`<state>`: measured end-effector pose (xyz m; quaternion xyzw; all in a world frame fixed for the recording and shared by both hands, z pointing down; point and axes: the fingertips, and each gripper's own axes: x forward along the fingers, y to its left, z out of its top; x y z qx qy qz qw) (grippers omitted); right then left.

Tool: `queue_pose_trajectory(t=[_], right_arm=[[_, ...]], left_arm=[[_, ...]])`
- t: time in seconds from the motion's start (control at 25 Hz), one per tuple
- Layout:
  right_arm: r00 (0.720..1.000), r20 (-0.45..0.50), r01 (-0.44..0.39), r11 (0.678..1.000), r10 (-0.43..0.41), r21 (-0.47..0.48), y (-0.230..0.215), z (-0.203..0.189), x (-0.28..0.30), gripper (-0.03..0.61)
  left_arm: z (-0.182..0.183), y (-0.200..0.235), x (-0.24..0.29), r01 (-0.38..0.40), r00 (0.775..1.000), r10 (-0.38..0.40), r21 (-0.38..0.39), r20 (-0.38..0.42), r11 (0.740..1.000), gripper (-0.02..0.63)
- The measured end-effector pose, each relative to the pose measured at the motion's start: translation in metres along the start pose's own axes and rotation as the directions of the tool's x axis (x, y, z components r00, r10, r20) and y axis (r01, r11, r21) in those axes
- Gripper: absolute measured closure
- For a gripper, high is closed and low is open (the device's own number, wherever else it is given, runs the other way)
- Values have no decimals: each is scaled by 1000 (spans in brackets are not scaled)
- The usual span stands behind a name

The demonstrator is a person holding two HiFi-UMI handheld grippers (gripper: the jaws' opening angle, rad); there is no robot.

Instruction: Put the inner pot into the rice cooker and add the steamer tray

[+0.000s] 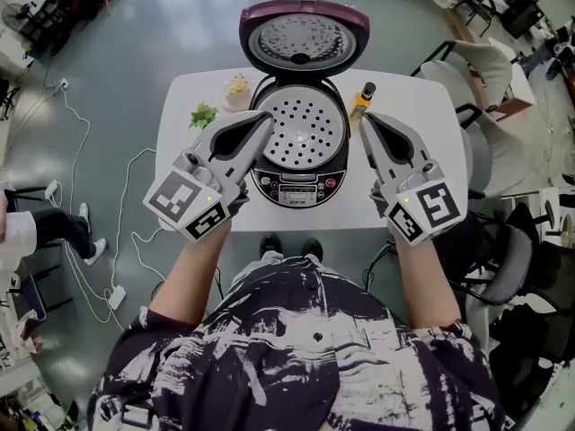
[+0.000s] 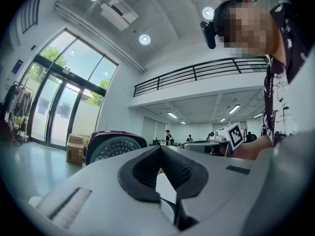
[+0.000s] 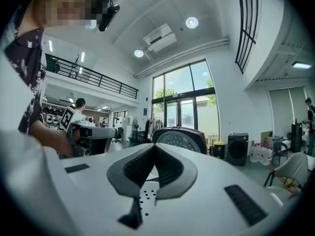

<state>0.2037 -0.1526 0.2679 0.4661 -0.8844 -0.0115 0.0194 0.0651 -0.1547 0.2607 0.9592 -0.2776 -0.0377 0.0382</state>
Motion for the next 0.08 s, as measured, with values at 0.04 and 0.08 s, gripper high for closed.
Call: queue_pose_trajectory(t=[0.04,0.08], right_arm=[[1000,-1,0,1000,0,1,0,0,0,581],[1000,-1,-1,1000,1,1,0,-1,0,581]], left_arm=[[0,0,0,0,1000,0,0,0,1000,609],[-1,0,0,0,1000,0,0,0,1000,609]])
